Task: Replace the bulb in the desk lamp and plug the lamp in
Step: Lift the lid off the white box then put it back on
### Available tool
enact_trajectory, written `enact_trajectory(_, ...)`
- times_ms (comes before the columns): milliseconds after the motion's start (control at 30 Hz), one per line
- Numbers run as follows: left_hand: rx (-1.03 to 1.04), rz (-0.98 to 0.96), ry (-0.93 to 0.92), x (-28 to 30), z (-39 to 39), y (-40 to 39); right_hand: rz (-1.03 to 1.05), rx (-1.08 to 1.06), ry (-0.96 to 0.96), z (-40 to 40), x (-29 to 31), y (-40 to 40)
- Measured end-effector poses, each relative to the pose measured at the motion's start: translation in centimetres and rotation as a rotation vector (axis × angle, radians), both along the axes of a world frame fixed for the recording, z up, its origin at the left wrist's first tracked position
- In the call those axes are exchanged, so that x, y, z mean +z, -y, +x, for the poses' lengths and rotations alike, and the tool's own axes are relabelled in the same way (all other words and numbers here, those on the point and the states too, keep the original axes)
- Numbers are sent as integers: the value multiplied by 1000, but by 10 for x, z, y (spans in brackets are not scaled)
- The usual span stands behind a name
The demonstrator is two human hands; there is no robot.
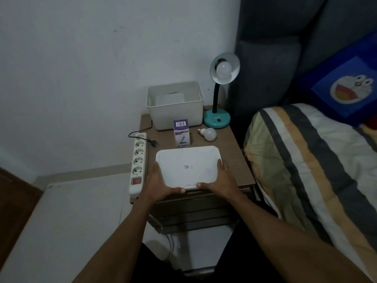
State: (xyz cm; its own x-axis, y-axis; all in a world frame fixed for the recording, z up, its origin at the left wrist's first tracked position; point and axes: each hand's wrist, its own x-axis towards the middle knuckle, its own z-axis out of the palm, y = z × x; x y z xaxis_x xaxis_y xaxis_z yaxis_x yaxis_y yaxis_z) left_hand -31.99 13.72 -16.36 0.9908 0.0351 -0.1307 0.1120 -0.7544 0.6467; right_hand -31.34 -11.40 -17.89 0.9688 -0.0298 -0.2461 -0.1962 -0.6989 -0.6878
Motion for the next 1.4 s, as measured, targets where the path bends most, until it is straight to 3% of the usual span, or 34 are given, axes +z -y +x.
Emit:
enact_trajectory(200, -5, 143, -161, -11, 7, 1, -188, 44, -69, 7, -9, -5)
enact_trajectory(400, -35, 222, -194, -4, 20, 2, -335, 71, -26, 18, 7, -4)
enact_trajectory(567, 25, 160, 39, 25, 59, -3, -309, -48, 188, 54, 26, -9)
enact_trajectory(833, 103, 34, 415, 78, 165, -21, -230, -86, 287, 138, 44, -22)
enact_trajectory(1100, 68, 46, 339, 79, 269, -33, -354, -96, 238, 189, 14, -18)
enact_trajectory(1400, 107, -81, 298, 54, 294, -36, -288, -136, 280, 193, -7, -16)
